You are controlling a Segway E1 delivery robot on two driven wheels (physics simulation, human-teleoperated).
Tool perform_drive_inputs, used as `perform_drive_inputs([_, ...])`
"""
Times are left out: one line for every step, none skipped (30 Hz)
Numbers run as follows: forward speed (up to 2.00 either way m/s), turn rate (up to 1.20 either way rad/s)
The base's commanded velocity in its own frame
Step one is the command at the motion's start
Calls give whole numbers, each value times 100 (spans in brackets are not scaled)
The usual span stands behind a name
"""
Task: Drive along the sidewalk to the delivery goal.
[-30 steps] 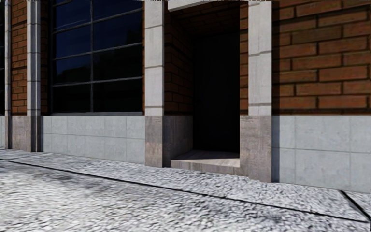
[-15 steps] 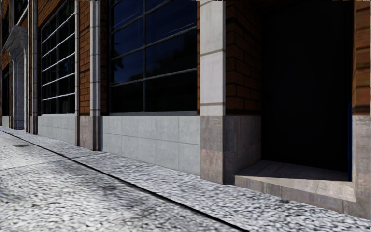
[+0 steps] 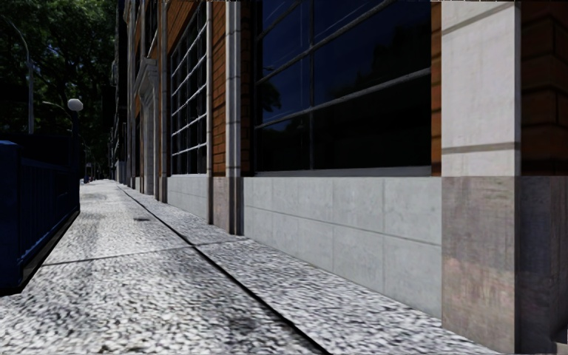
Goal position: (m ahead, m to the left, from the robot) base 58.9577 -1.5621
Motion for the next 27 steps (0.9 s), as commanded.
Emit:
perform_drive_inputs([134,72])
perform_drive_inputs([134,72])
perform_drive_inputs([134,72])
perform_drive_inputs([135,72])
perform_drive_inputs([149,72])
perform_drive_inputs([149,72])
perform_drive_inputs([200,72])
perform_drive_inputs([200,72])
perform_drive_inputs([200,67])
perform_drive_inputs([200,67])
perform_drive_inputs([200,67])
perform_drive_inputs([200,66])
perform_drive_inputs([200,66])
perform_drive_inputs([200,66])
perform_drive_inputs([200,64])
perform_drive_inputs([200,59])
perform_drive_inputs([200,59])
perform_drive_inputs([200,58])
perform_drive_inputs([200,58])
perform_drive_inputs([200,57])
perform_drive_inputs([200,57])
perform_drive_inputs([200,57])
perform_drive_inputs([200,57])
perform_drive_inputs([200,55])
perform_drive_inputs([200,55])
perform_drive_inputs([200,43])
perform_drive_inputs([200,0])
